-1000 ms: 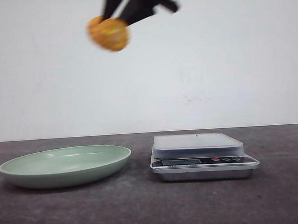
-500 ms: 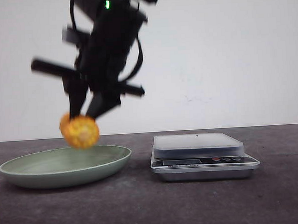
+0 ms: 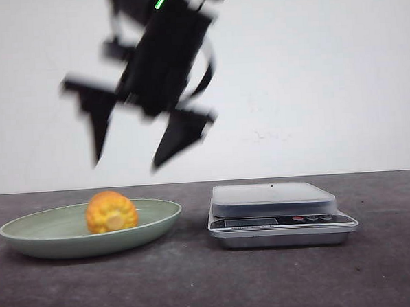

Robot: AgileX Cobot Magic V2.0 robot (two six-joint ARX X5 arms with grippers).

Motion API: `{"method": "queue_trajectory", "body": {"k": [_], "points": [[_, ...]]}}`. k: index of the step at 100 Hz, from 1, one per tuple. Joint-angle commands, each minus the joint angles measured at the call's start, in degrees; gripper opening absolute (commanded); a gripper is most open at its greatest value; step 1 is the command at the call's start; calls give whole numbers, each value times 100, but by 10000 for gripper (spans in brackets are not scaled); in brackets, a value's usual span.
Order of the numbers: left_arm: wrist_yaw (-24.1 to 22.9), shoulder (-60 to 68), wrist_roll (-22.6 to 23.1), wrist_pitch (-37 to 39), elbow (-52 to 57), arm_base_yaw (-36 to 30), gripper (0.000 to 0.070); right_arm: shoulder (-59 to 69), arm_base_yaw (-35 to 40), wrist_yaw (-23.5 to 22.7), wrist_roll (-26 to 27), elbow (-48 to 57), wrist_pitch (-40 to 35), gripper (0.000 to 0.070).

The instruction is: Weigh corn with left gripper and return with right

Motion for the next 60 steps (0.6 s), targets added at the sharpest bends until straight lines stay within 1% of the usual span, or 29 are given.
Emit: {"method": "queue_trajectory", "body": {"k": [1,17,31,39,49,60], "points": [[-11,7,190,55,59,-20,470,-629,-188,98,-435,146,-52,503],[-11,7,205,85,59,-20,470,-2085,-813,140,-857,146,-538,503],[-11,7,205,142,59,-20,470,-3399,-1460,256,-1209,144,-1390,503],[-11,7,208,260,59,-20,470,-4120,-1812,487,-1377,144,-1963,503],[-9,9,223,450,57,-20,470,-4937,-2170,778,-1397,103,-2474,503],[0,9,221,752,-2,-20,470,-5779,-2326,826,-1362,-90,-2850,503]]}}
